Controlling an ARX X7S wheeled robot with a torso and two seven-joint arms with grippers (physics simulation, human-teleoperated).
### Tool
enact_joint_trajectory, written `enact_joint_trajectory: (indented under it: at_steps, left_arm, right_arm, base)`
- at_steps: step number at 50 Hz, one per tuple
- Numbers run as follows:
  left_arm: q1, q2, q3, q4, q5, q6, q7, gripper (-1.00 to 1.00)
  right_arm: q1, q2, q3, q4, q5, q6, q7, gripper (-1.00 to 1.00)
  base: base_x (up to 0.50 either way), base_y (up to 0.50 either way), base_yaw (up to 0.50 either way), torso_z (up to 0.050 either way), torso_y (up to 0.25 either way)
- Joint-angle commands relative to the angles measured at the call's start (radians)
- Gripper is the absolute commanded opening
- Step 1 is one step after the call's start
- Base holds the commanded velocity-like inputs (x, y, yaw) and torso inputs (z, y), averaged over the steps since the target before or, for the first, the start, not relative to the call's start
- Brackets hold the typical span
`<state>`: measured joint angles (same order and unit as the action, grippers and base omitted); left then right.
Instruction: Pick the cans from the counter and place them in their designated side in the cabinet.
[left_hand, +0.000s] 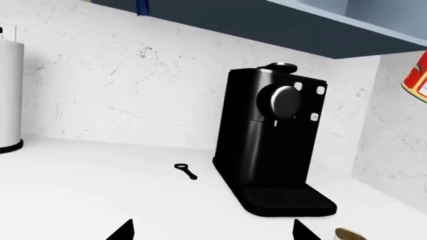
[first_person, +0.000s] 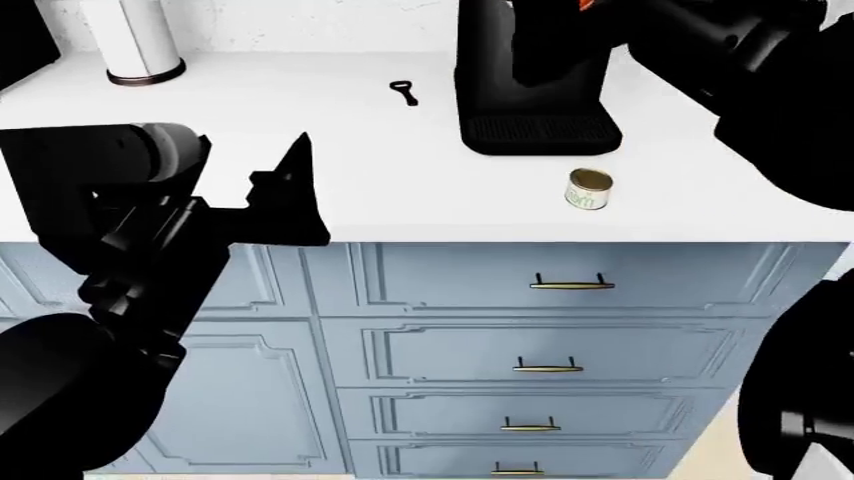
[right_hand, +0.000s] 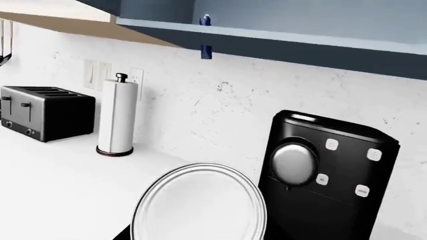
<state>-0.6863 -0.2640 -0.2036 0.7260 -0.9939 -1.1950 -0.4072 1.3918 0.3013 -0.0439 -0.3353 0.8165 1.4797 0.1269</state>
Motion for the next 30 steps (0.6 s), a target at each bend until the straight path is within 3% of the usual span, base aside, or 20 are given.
enact_joint_trajectory:
  at_steps: [1, 5, 9, 16, 19, 22, 25, 30]
  left_arm:
    - [-0.010, -0.002, -0.011, 0.003, -0.024, -0.001, -0.015, 1.00]
    - [-0.026, -0.003, -0.022, 0.005, -0.051, -0.010, -0.022, 1.00]
    - [-0.078, -0.003, -0.042, -0.013, -0.109, -0.036, -0.036, 1.00]
    - [-0.274, 0.024, -0.128, -0.118, -0.453, -0.131, -0.191, 1.00]
    - [-0.363, 0.020, -0.119, -0.177, -0.581, -0.138, -0.279, 1.00]
    - [-0.433, 0.016, -0.083, -0.221, -0.624, -0.145, -0.337, 1.00]
    - [-0.462, 0.016, -0.064, -0.243, -0.621, -0.146, -0.336, 1.00]
    - [-0.480, 0.010, -0.048, -0.261, -0.624, -0.145, -0.326, 1.00]
  right_arm:
    - [0.137, 0.016, -0.017, 0.087, -0.010, -0.022, -0.026, -1.00]
    - [0.326, -0.008, 0.005, 0.261, -0.004, 0.034, -0.038, -1.00]
    - [0.550, -0.005, -0.095, 0.508, -0.044, 0.042, -0.093, -1.00]
    - [0.961, -0.050, -0.334, 1.105, -0.220, -0.145, -0.318, -1.00]
    - [0.964, -0.153, -0.146, 1.119, -0.670, -0.081, -0.614, -1.00]
    - [0.964, -0.218, -0.042, 1.152, -1.114, -0.087, -0.855, -1.00]
    - [0.964, -0.228, -0.015, 1.183, -1.218, -0.094, -0.906, -1.00]
    - [0.964, -0.218, -0.005, 1.204, -1.220, -0.121, -0.819, -1.00]
  base:
    - [0.00, 0.00, 0.00, 0.000, 0.000]
    - [0.00, 0.00, 0.00, 0.000, 0.004]
    - [0.00, 0.00, 0.00, 0.000, 0.000]
    - [0.00, 0.00, 0.00, 0.000, 0.000]
    - [0.00, 0.00, 0.00, 0.000, 0.000]
    - [0.00, 0.00, 0.00, 0.000, 0.000]
    - [0.00, 0.00, 0.00, 0.000, 0.000]
    - [0.00, 0.00, 0.00, 0.000, 0.000]
